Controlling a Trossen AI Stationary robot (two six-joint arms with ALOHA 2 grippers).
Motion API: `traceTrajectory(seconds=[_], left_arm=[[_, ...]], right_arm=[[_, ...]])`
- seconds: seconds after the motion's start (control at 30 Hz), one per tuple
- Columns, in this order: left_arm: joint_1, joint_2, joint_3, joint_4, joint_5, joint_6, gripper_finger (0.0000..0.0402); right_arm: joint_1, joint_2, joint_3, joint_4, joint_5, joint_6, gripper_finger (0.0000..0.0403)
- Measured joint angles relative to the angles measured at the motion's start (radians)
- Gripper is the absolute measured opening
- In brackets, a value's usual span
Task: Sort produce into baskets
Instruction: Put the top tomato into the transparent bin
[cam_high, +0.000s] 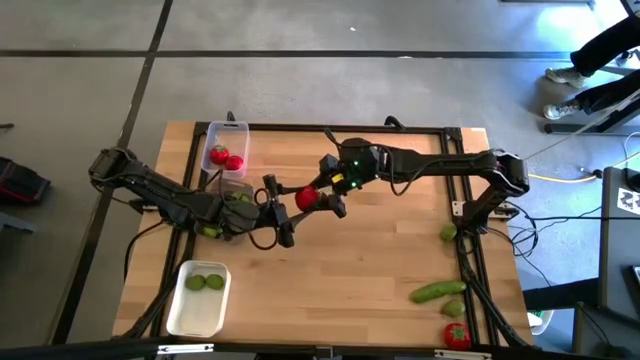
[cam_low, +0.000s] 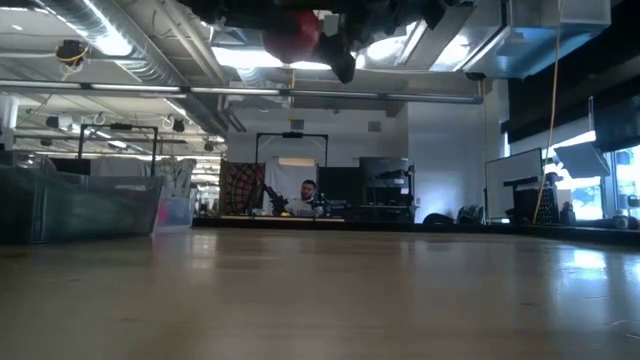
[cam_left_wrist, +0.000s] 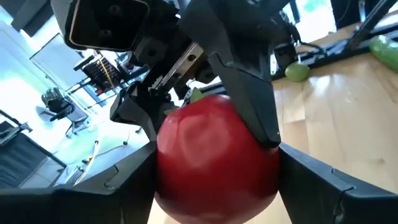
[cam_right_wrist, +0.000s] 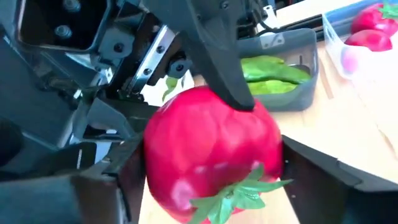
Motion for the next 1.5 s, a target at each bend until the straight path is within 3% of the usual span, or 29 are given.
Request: traceTrajectory(seconds=[0.1,0.17,0.33,0.5,0.6,0.7,0.87,1.0,1.33,1.5], left_arm=[[-0.009,-0.004,0.001,0.013,-0.022,-0.017,0.0273],[-0.011,-0.009,0.007,0.013,-0.025,-0.050,0.0275],[0.009,-0.009,0.004,-0.062,-0.033,-0.136,0.0278],[0.061,-0.011,0.004,-0.155,-0.079,-0.268,0.0277],[0.105,-0.026,0.004,-0.245,-0.090,-0.377,0.0277],[0.158,-0.052,0.007,-0.370,-0.089,-0.489,0.0277],[0.276,-0.095,0.070,-0.668,-0.066,-0.691,0.0277],[0.392,-0.118,0.095,-0.821,0.022,-0.780,0.0277],[0.703,-0.120,0.095,-0.954,0.205,-0.845,0.0277],[0.830,-0.119,0.095,-0.978,0.214,-0.838,0.0277]], right_arm=[[-0.025,-0.055,-0.002,-0.205,-0.045,-0.062,0.0315],[-0.033,-0.096,-0.002,-0.335,0.003,-0.078,0.0326],[-0.030,-0.176,-0.001,-0.664,0.337,-0.116,0.0334],[-0.031,-0.178,-0.004,-0.829,0.569,-0.050,0.0335],[-0.031,-0.171,-0.037,-0.820,0.690,-0.037,0.0335],[-0.032,-0.171,-0.097,-0.771,0.747,-0.036,0.0335],[-0.032,-0.171,-0.207,-0.653,0.784,-0.039,0.0335],[-0.032,-0.171,-0.285,-0.577,0.775,-0.039,0.0335],[-0.032,-0.171,-0.395,-0.475,0.773,-0.039,0.0335],[-0.032,-0.171,-0.402,-0.462,0.773,-0.039,0.0335]])
